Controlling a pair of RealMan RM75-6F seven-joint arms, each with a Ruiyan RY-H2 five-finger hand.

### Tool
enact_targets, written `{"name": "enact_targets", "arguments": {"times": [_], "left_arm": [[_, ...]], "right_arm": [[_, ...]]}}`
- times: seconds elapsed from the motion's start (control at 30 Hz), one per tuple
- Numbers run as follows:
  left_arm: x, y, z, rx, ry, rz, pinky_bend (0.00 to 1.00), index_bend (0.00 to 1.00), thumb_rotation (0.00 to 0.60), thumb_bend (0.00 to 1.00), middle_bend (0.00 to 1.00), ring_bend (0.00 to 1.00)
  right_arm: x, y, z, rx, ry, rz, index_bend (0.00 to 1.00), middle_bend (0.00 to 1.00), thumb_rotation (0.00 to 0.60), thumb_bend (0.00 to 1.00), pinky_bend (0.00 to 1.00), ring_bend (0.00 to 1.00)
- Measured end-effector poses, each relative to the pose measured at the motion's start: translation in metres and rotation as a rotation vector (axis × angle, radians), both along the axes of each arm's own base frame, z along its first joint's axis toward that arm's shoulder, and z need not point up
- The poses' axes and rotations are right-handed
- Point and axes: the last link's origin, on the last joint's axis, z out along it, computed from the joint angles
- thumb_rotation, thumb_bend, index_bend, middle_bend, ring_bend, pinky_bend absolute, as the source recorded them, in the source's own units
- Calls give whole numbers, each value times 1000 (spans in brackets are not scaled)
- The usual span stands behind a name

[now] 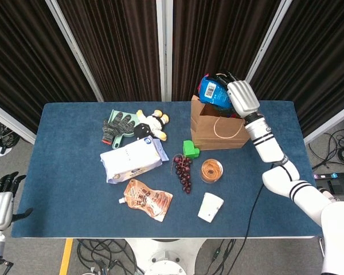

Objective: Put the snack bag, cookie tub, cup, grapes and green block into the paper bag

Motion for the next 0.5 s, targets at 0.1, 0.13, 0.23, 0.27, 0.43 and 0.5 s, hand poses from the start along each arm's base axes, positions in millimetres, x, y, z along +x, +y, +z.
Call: {"name": "enact_targets", "arguments": {"times": [0.1,0.13,0.23,0.27,0.43,0.5], "left_arm": [[0,0,0,-1,0,-1,152,232,600,40,203,121],[0,0,0,0,-1,-2,152,232,600,40,203,121],[1,0,0,1,0,-5,153,232,600,40,203,121],[1,0,0,2,1,-7,152,232,600,40,202,121],[2,0,2,5,2,-12,152,232,600,40,202,121],[2,0,2,5,1,-13,153,232,600,40,203,121]], "right_arm": [[-2,4,6,-5,-10,1,0,180,600,165,157,0],[-2,5,8,-5,-14,1,0,178,600,165,157,0],[-4,9,13,-6,-27,3,0,174,600,166,157,0],[-5,11,16,-8,-31,5,0,173,600,166,157,0],[-11,19,23,-1,-39,0,0,169,600,166,168,0],[-15,22,25,12,-36,-8,0,168,600,168,191,1]]}}
